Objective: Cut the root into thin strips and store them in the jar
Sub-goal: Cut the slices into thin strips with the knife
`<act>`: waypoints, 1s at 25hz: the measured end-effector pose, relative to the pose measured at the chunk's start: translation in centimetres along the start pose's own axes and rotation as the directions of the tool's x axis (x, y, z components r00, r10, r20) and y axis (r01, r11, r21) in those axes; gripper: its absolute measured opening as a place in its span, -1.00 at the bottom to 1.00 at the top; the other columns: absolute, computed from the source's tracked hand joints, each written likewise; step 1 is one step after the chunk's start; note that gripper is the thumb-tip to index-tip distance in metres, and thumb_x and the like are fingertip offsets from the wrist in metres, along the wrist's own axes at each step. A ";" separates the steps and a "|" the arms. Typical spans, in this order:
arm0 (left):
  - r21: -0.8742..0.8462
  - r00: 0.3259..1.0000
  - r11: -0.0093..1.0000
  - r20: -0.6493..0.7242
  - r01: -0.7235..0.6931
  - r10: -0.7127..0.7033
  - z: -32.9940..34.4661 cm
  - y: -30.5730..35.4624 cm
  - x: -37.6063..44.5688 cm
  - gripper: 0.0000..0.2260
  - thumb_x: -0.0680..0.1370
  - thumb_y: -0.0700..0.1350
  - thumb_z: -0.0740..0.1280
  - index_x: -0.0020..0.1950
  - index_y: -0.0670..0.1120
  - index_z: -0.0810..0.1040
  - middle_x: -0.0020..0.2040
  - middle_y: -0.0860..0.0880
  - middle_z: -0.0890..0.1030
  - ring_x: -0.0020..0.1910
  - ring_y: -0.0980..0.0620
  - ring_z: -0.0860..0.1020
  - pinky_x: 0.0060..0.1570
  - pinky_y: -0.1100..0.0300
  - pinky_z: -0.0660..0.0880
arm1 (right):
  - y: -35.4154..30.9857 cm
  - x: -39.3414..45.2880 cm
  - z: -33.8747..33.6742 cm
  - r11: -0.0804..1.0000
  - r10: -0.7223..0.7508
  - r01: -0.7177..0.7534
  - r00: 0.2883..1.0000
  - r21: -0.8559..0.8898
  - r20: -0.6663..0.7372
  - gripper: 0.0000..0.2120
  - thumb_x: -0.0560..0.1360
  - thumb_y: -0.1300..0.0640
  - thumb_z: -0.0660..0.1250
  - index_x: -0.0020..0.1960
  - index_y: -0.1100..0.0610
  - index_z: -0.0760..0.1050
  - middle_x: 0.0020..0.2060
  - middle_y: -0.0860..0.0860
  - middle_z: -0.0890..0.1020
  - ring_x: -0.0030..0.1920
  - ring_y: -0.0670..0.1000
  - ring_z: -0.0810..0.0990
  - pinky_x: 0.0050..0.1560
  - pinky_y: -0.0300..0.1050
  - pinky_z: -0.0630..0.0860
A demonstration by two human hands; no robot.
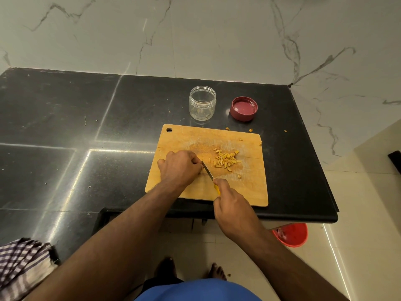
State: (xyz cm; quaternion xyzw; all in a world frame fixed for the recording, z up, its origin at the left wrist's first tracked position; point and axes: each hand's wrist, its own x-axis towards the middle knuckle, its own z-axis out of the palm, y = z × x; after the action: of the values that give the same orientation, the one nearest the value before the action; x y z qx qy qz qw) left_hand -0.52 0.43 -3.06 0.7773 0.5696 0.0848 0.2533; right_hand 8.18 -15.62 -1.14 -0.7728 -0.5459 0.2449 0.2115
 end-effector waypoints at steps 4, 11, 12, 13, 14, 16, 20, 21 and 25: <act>0.005 1.000 1.000 0.008 -0.009 0.009 0.0 0.0 0.1 -0.91 0.54 0.07 0.40 -0.05 0.12 0.68 -0.07 0.16 0.63 0.11 0.03 0.43 0.02 -0.01 0.22 | 0.6 -1.8 -0.3 1.000 0.015 -0.016 1.000 0.013 0.018 -0.62 0.66 0.12 0.08 0.46 -0.04 0.19 -0.11 -0.09 0.50 -0.20 -0.11 0.47 -0.30 -0.27 0.28; -0.076 0.996 0.997 0.086 -0.020 0.027 -1.1 -0.8 1.1 -0.88 0.54 -0.02 0.41 0.04 0.15 0.69 -0.01 0.22 0.60 0.11 0.10 0.42 0.17 -0.04 0.38 | 1.2 -2.4 -1.6 0.998 0.041 -0.035 0.995 0.059 -0.092 -0.61 0.66 0.12 0.10 0.46 -0.08 0.22 -0.04 -0.12 0.51 -0.25 -0.16 0.46 -0.36 -0.34 0.28; -0.124 0.996 0.992 0.089 -0.009 0.020 -1.5 -1.2 1.4 -0.86 0.53 -0.05 0.40 0.04 0.14 0.69 0.02 0.20 0.63 0.10 0.09 0.49 0.17 -0.07 0.46 | 1.1 -2.2 -1.5 0.998 0.038 -0.032 0.995 0.063 -0.092 -0.61 0.66 0.12 0.10 0.46 -0.08 0.22 -0.04 -0.12 0.50 -0.26 -0.17 0.45 -0.37 -0.35 0.29; -0.159 0.996 0.987 0.085 0.001 0.013 -1.8 -1.4 1.6 -0.85 0.53 -0.08 0.39 0.04 0.13 0.70 0.06 0.17 0.66 0.07 0.08 0.55 0.15 -0.09 0.53 | 0.9 -2.0 -1.4 0.998 0.031 -0.026 0.996 0.064 -0.083 -0.61 0.66 0.13 0.10 0.47 -0.08 0.22 -0.04 -0.13 0.50 -0.26 -0.18 0.44 -0.36 -0.36 0.29; -0.179 0.997 0.984 0.080 0.010 0.005 -2.1 -1.6 1.6 -0.83 0.54 -0.10 0.37 0.05 0.10 0.70 0.09 0.14 0.66 0.03 0.08 0.57 0.10 -0.06 0.57 | 0.8 -1.8 -1.2 0.998 0.019 -0.015 0.998 0.062 -0.066 -0.60 0.66 0.13 0.10 0.47 -0.07 0.21 -0.01 -0.12 0.50 -0.24 -0.19 0.43 -0.35 -0.37 0.29; -0.198 0.997 0.980 0.076 0.017 -0.002 -2.5 -2.1 1.5 -0.80 0.58 -0.16 0.32 0.09 0.06 0.69 0.10 0.10 0.65 -0.05 0.13 0.55 -0.06 0.11 0.59 | 0.5 -1.5 -0.5 0.999 -0.022 0.023 1.000 0.045 -0.022 -0.59 0.66 0.14 0.09 0.48 -0.06 0.20 0.08 -0.06 0.53 -0.19 -0.18 0.43 -0.29 -0.39 0.28; -0.228 0.995 0.974 0.094 0.000 0.022 -2.6 -2.9 1.0 -0.77 0.60 -0.23 0.29 0.17 -0.03 0.66 -0.01 0.09 0.57 -0.16 0.19 0.49 -0.30 0.32 0.41 | 1.1 -1.5 0.1 1.000 -0.007 0.008 1.000 0.030 -0.020 -0.59 0.65 0.15 0.10 0.49 -0.02 0.21 0.08 -0.03 0.54 -0.12 -0.11 0.49 -0.21 -0.34 0.30; -0.234 0.995 0.972 0.095 0.001 0.022 -2.5 -3.0 1.0 -0.77 0.61 -0.23 0.30 0.18 -0.04 0.66 -0.02 0.09 0.56 -0.16 0.19 0.49 -0.30 0.32 0.41 | 1.5 -1.4 -0.1 0.999 0.024 -0.021 0.998 0.039 -0.058 -0.59 0.65 0.16 0.11 0.48 -0.01 0.23 0.01 -0.04 0.53 -0.17 -0.10 0.49 -0.27 -0.34 0.32; -0.250 0.995 0.968 0.092 -0.009 0.033 -2.1 -3.0 0.8 -0.77 0.60 -0.23 0.31 0.19 -0.04 0.66 0.04 0.05 0.61 -0.12 0.17 0.52 -0.27 0.33 0.43 | 2.2 -1.7 -0.8 0.996 0.038 -0.032 0.996 0.077 -0.081 -0.61 0.65 0.16 0.11 0.45 -0.06 0.25 -0.10 -0.12 0.47 -0.26 -0.18 0.44 -0.34 -0.36 0.34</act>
State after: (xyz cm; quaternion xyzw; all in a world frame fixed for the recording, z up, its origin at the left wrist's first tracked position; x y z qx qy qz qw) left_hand -3.69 2.48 -2.88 0.7485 0.5335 0.1212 0.3748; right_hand 9.81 -17.94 -1.51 -0.7832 -0.5133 0.2373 0.2586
